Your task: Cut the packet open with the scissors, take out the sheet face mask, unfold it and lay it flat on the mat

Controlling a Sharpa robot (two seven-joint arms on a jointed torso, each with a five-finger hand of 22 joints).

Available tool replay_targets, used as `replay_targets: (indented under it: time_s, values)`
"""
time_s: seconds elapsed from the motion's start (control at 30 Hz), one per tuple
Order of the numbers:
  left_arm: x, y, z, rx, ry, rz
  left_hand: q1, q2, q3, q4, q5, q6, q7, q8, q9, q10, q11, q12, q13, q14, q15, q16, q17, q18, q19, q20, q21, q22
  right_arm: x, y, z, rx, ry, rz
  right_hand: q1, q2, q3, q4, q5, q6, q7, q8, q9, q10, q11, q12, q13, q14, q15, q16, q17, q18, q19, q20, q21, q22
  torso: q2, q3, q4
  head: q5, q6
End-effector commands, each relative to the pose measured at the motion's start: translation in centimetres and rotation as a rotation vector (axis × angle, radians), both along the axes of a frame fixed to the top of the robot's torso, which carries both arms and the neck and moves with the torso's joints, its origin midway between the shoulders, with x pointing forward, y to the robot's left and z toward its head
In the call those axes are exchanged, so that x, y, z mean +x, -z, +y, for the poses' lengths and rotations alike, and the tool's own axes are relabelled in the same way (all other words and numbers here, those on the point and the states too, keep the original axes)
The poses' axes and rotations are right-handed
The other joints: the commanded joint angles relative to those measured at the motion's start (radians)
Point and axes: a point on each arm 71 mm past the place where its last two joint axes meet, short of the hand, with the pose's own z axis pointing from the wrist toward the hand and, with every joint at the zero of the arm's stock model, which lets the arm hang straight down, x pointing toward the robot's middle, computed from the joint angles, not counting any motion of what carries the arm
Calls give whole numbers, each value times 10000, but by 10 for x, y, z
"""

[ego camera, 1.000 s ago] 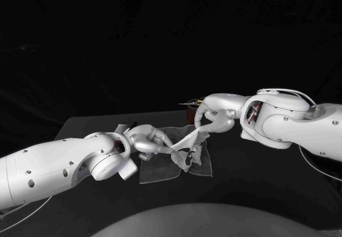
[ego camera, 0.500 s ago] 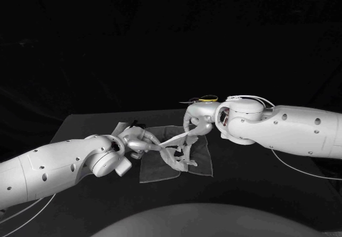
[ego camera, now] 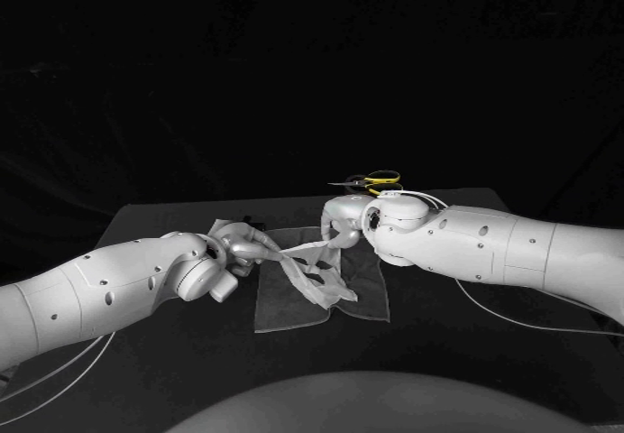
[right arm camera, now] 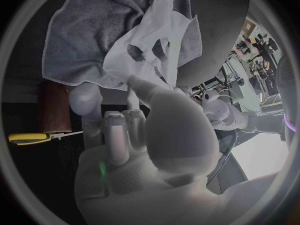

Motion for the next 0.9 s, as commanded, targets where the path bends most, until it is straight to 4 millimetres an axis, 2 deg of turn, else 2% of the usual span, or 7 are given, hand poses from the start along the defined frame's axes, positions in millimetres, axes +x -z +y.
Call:
replay_targets:
  time_s: [0.03, 0.3, 0.47, 0.63, 0.9]
  values:
    - [2, 2, 0, 347, 7, 542, -20, 73, 39, 13, 51, 56, 18, 25, 232, 33, 7, -35, -12, 1059, -65, 66, 2628, -133, 59, -1, -12, 1017, 6, 1, 4, 278, -126, -545, -64, 65, 82, -2, 24, 49, 28, 24, 18, 757, -53, -35, 1941, 1047, -68, 36, 2626, 142, -3, -12, -35, 981, 58, -2, 6, 3, -1]
    - [10, 3, 0, 926, -267, 758, -23, 78, 43, 16, 50, 46, 19, 22, 231, 35, 8, -33, -3, 1059, -65, 66, 2628, -126, 44, -1, -35, 997, 20, 4, 4, 328, 301, -1125, -62, 66, 98, -9, 24, 37, 32, 21, 14, 758, -50, -31, 1944, 1047, -68, 36, 2626, 139, 1, -12, -20, 985, 59, -16, 12, -12, -1]
    - [13, 2, 0, 1096, -396, 752, -25, 82, 46, 19, 50, 38, 20, 21, 231, 37, 9, -31, 3, 1059, -64, 66, 2628, -123, 37, -1, -46, 988, 26, 4, 5, 351, 461, -1412, -60, 63, 105, -15, 24, 32, 34, 19, 12, 756, -49, -39, 1939, 1047, -68, 36, 2626, 138, 2, -13, -18, 985, 60, -4, 17, -3, -1]
    - [15, 0, -1, 1267, -439, 721, -25, 82, 46, 19, 50, 38, 20, 21, 231, 37, 9, -31, 3, 1059, -64, 66, 2628, -123, 37, -1, -46, 988, 30, 3, 8, 391, 542, -1606, -58, 61, 111, -20, 25, 28, 36, 18, 11, 756, -48, -40, 1939, 1047, -68, 36, 2626, 138, 2, -13, -22, 984, 64, -14, 1, 20, -1]
    - [19, -3, -3, 1508, -651, 526, -35, 84, 47, 25, 50, 21, 24, 21, 231, 32, 12, -39, -6, 1059, -63, 66, 2628, -121, 33, -1, -52, 983, 37, 9, 18, 115, 346, -1292, -63, 61, 132, -26, 24, 2, 47, 9, 4, 746, -40, -74, 1916, 1047, -66, 36, 2626, 152, -21, -13, -121, 963, 69, -30, 11, -5, -1]
